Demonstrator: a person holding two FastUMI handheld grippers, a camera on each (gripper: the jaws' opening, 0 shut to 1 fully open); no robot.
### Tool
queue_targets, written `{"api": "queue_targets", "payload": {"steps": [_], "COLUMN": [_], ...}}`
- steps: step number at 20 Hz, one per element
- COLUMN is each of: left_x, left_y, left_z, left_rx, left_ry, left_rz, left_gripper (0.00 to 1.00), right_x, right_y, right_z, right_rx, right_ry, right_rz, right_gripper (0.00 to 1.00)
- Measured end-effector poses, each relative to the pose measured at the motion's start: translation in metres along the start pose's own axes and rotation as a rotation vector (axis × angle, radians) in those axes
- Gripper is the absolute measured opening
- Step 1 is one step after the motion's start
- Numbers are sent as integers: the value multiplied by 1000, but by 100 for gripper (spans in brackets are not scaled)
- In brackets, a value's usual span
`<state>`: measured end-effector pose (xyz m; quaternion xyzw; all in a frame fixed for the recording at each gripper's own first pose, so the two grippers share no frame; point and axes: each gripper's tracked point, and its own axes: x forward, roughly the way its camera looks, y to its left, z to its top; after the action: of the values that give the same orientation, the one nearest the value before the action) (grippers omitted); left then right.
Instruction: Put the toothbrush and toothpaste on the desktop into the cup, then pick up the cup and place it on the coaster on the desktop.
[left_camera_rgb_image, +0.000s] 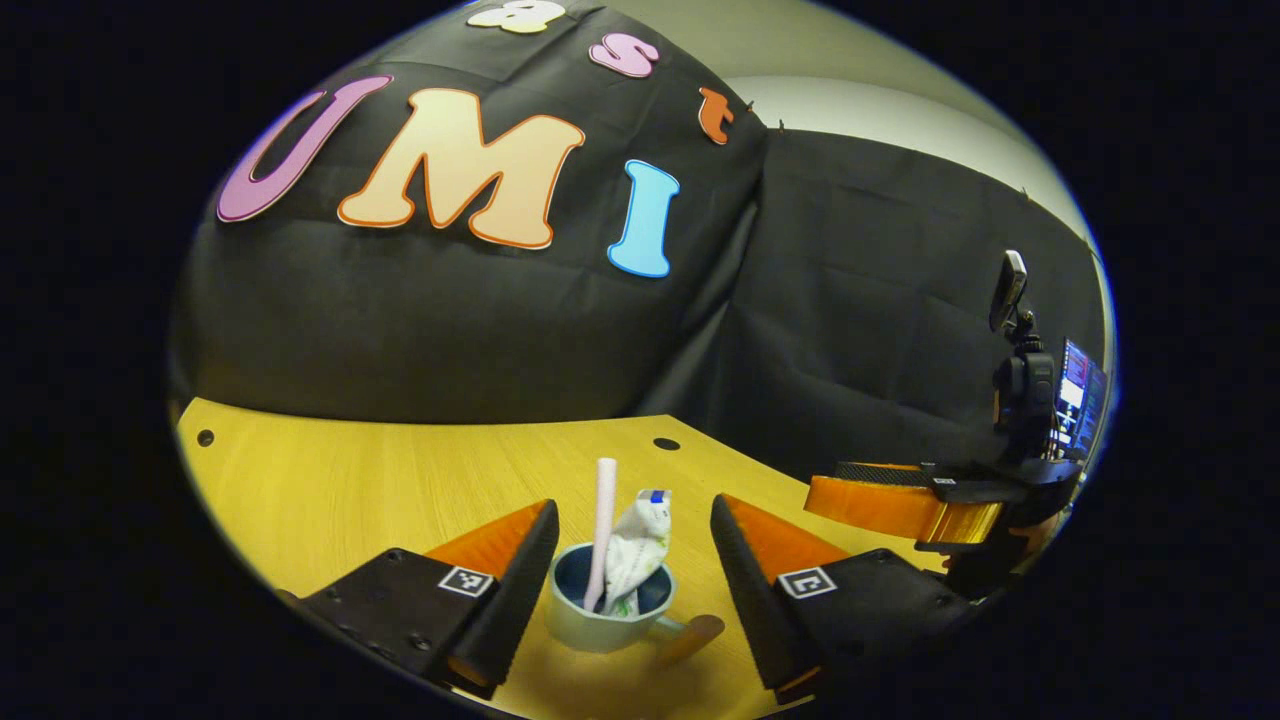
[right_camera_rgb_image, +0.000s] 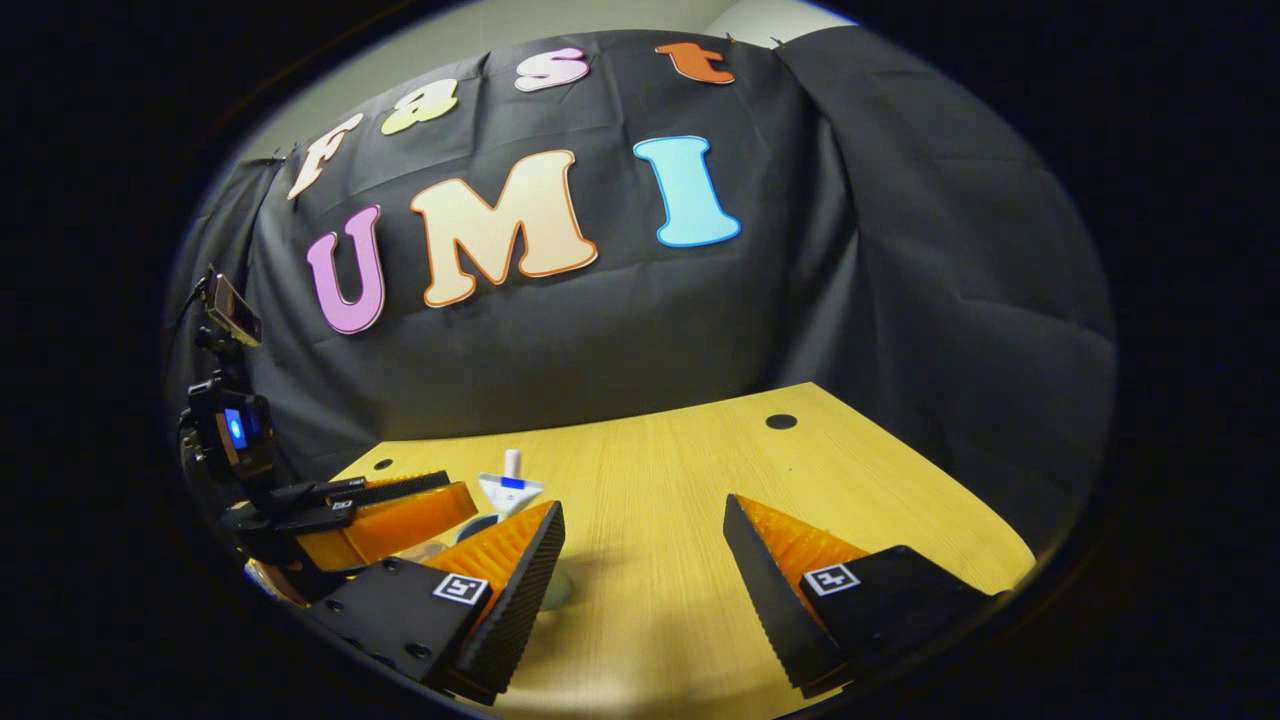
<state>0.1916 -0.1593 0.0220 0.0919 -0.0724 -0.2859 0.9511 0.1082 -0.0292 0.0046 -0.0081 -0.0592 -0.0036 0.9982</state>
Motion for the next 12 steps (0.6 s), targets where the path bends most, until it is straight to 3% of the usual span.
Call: {"api": "queue_targets", "payload": {"steps": [3,6,7,8,12], "left_x": [-16,-39,-47,-56,-96], "left_y": [9,25,30,36,64], "left_z": [12,24,26,28,26], "left_rx": [2,4,4,4,8], "left_ry": [-23,-37,-38,-30,8], "left_rz": [41,111,133,157,274], "left_gripper": [93,93,93,93,94], "right_x": [-4,-7,-7,-7,1], "right_y": [16,38,46,54,87], "right_z": [2,3,3,2,-18], "right_rx": [-13,-22,-25,-27,-52], "right_ry": [17,40,52,68,180], "right_rz": [30,75,91,112,194], "right_gripper": [98,98,94,98,98]}}
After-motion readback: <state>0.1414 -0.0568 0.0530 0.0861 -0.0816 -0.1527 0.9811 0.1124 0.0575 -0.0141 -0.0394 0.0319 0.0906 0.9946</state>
